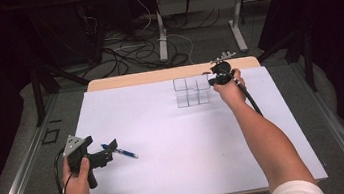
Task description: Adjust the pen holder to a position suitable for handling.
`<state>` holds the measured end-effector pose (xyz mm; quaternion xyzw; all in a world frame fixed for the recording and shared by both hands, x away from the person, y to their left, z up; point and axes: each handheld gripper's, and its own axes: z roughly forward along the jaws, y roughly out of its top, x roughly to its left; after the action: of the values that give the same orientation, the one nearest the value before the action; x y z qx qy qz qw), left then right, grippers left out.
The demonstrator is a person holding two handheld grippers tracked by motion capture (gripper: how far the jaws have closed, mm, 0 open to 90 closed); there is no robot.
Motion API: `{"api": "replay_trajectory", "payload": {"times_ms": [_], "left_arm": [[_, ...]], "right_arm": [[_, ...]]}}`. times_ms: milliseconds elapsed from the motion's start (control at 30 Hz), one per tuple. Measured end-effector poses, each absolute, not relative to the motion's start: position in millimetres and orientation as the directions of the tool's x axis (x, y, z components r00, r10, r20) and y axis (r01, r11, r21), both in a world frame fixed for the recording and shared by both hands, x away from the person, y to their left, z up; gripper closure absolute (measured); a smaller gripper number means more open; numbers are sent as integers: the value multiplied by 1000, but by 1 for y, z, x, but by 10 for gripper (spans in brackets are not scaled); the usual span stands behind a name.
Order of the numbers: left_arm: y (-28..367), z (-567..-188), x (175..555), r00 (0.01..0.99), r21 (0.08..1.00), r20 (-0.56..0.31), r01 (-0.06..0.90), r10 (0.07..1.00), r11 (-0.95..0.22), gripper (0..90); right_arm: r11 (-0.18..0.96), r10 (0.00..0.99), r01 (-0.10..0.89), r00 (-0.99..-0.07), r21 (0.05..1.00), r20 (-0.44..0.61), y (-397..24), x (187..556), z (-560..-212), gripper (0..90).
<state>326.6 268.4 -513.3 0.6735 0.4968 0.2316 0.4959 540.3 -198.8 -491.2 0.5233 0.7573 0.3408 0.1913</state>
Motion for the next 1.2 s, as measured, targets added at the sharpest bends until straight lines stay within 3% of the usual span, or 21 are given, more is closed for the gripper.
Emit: {"api": "replay_trajectory", "payload": {"times_ms": [800, 1100, 1200], "left_arm": [[268, -513, 327, 397, 898, -194, 439, 897, 0, 1], [269, -513, 327, 399, 899, -183, 438, 899, -12, 1], [269, -513, 327, 396, 899, -190, 439, 899, -4, 1]], "right_arm": [[243, 893, 649, -439, 721, 95, -156, 539, -499, 899], [241, 894, 612, -443, 753, 74, -164, 534, -486, 814], [251, 885, 582, -462, 773, 61, -166, 529, -478, 745]]}}
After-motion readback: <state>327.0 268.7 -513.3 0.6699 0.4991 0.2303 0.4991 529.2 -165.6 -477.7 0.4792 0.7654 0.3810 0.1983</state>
